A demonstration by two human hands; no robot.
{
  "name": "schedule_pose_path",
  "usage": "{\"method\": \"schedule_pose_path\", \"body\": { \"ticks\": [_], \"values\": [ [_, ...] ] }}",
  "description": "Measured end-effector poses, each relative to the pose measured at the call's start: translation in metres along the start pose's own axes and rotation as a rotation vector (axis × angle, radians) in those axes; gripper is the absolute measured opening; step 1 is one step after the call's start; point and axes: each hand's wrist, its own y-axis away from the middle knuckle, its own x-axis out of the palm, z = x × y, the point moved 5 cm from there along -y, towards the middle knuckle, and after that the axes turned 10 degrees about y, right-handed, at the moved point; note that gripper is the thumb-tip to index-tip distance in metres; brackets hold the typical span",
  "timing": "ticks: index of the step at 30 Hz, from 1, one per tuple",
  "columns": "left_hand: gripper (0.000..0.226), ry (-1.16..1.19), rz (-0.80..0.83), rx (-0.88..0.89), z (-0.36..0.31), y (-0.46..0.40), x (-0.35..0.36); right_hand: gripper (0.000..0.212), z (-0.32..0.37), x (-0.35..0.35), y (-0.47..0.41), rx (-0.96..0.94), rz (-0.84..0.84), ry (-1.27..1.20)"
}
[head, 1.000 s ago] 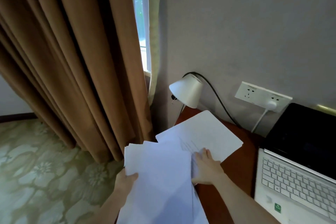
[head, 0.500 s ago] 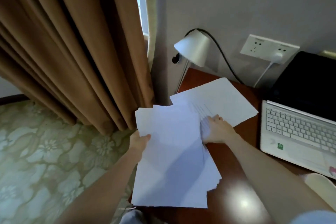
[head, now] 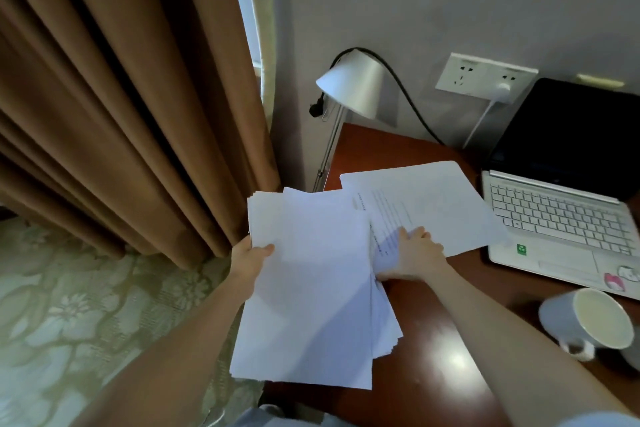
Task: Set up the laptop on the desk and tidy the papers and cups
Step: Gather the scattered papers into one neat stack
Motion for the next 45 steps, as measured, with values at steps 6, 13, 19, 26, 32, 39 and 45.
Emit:
{"method": "schedule_pose_path", "body": {
  "ticks": [6,13,19,26,32,39,45],
  "values": [
    [0.032,0.027,0.048,0.009,-0.005,-0.006,-0.001,0.093,0.000,0.002,0.000,0.044,-0.104,-0.100],
    [0.032,0.014,-0.022,0.018,-0.017,-0.017,-0.028,0.072,-0.004,-0.004,0.000,0.029,-0.104,-0.086],
    [0.027,0.010,0.003,0.017,-0.019,-0.016,-0.027,0.034,-0.028,0.000,-0.002,0.188,-0.346,-0.162],
    [0.025,-0.020,0.011,-0.012,-0.014,-0.019,-0.020,0.010,-0.063,0.005,-0.005,0.338,-0.302,-1.526],
    [0.011,-0.073,0.069,-0.042,-0.004,-0.018,0.016,0.042,-0.038,-0.038,0.019,-0.294,-0.024,-2.150],
    [0.052,-0.013,0.178,-0.199,0.004,-0.013,0.048,0.014,0.005,0.019,0.019,0.253,-0.071,-1.453],
    [0.040,-0.026,0.204,-0.212,0.012,-0.012,0.056,0.033,0.038,0.036,0.034,0.418,-0.402,-1.050]
  ]
}}
